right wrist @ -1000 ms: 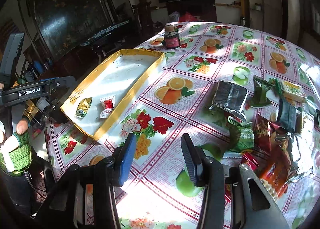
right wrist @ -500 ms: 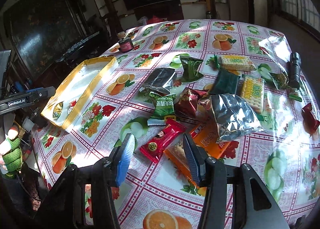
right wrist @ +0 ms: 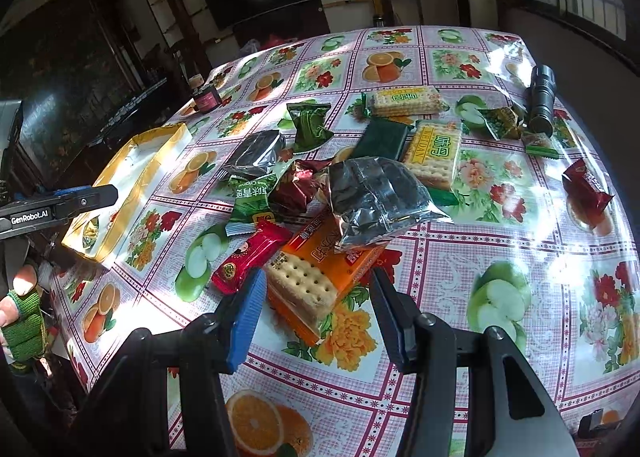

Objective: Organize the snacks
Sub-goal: 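Move both grippers back to the snack pile, then grasp a silver foil bag with the left gripper while the right gripper grasps another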

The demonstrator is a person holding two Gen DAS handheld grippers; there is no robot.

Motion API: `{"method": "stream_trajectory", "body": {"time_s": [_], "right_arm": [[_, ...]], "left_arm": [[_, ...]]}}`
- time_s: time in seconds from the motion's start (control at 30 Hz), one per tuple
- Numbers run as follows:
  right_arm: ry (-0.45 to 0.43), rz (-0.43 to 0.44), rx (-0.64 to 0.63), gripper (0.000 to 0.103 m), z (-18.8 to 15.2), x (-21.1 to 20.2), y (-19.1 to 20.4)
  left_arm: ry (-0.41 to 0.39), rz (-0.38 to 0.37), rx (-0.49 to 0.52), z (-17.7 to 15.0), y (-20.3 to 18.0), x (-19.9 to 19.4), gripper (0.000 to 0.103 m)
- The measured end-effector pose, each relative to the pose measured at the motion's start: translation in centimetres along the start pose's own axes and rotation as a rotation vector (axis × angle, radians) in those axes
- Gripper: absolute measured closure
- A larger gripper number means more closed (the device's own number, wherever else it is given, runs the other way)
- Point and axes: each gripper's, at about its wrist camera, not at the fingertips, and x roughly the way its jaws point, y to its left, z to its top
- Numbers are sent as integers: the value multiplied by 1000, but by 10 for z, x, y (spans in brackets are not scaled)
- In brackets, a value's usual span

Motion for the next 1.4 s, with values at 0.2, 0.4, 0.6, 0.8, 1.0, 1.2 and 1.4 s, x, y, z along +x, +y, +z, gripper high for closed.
{"method": "stream_trajectory", "body": {"time_s": [0.2,0.4,0.6,0.8,1.0,1.2,1.4], "right_arm": [[-55,-50,4,37,23,0,-8],[-54,-86,-18,35,43,14,-15],[-11,-79,-39,35,47,34,-18],[-8,-69,-21,34,51,40,-27],[5,-40,-31,34,50,48,-29],[-12,-45,-72,46,51,46,-23],[-46,-51,-80,83,50,30,-16]], "left_arm": [[23,-33,-14,17,-8,14,25],[49,-66,-5,37,-19,35,25],[90,-67,23,63,-43,73,25],[150,-132,39,82,-66,110,25],[227,-82,24,81,-71,150,25],[198,-61,20,78,-67,143,41],[167,-21,22,63,-53,120,41]]}}
